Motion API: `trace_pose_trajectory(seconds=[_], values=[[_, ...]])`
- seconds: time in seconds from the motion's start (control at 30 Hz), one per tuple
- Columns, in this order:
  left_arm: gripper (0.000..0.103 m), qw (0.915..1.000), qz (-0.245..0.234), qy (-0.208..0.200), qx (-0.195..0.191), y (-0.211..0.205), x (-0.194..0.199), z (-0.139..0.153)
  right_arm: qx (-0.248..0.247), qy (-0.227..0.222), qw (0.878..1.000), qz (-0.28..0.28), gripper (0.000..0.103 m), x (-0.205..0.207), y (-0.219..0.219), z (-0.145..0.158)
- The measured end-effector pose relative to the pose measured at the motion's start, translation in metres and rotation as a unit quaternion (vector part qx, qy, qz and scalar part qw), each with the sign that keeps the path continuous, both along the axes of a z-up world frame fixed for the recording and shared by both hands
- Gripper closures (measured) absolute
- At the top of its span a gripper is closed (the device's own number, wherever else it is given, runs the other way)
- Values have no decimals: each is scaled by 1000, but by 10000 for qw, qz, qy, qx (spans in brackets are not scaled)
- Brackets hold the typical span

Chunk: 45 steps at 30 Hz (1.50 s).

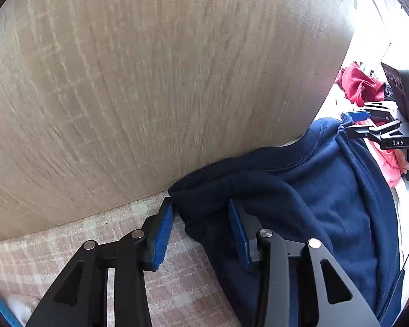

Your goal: Fold clothes

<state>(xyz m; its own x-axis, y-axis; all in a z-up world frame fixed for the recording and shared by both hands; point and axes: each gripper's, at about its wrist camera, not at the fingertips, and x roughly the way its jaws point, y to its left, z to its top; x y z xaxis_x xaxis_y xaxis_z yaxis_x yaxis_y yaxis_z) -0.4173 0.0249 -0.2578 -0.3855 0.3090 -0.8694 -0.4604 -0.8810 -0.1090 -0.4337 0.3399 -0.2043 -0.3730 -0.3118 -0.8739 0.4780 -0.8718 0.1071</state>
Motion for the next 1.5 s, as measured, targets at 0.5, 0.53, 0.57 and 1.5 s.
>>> trace_pose_trajectory(seconds=[0.5, 0.53, 0.57, 1.5], values=[[62, 9999, -112, 90, -70, 15, 12, -4, 157, -117, 9992, 345, 69, 2, -10, -1], [62, 9999, -112, 91, -68, 15, 13, -4, 48, -190, 9992, 337, 73, 1, -8, -1], [62, 9999, -114, 92, -67, 16, 13, -4, -50, -254, 9991, 330, 82, 0, -7, -1], [97, 9900, -1146, 532, 631, 34, 69, 128, -931, 180, 9950, 311, 91, 98, -13, 132]])
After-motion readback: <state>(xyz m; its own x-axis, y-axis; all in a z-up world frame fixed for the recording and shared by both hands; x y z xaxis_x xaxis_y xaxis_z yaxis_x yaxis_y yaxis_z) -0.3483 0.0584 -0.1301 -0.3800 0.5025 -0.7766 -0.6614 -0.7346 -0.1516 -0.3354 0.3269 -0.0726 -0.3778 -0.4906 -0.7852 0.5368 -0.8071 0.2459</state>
